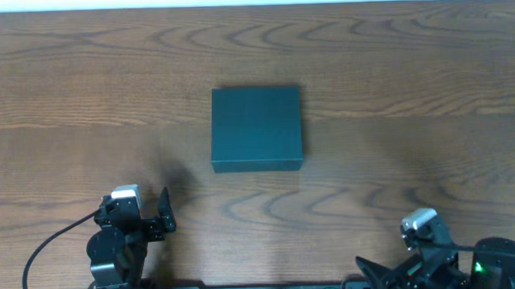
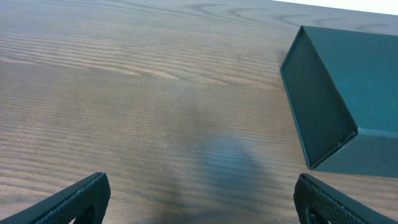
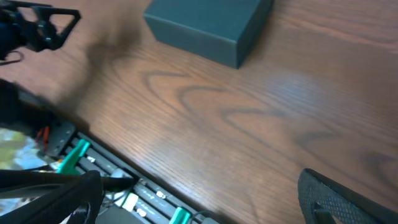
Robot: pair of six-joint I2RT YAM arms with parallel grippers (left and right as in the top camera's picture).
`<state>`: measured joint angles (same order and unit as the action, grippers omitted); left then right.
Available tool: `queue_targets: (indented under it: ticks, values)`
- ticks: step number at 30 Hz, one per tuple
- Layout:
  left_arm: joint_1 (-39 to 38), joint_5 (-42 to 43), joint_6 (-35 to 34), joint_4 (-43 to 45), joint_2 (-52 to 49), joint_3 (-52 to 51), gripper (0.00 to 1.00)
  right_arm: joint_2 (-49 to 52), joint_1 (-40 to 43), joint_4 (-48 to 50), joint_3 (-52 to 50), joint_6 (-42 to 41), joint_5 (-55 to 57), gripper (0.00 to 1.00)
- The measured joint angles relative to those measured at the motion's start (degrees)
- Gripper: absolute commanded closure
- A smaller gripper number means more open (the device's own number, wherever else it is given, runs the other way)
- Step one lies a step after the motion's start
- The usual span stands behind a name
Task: Pack container
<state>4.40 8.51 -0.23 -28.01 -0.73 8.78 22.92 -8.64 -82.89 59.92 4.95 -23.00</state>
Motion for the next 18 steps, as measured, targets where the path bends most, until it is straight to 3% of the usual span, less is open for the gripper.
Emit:
queue_targets:
  ticks: [7,13,18]
  values:
    - [0.00,-0.17,0.00,0.00,0.00,0.00,0.05,-6.36,0.00,18.18,-6.21,0.11,3.34,0.01]
    - [0.00,-0.17,0.00,0.00,0.00,0.00,0.05,-13.84,0.00,31.17,-22.03,0.26,4.63,0.01]
    - [0.00,-0.20,0.00,0.00,0.00,0.00,0.05,-19.71,0.00,35.74,-34.91,0.24,5.07,0.01]
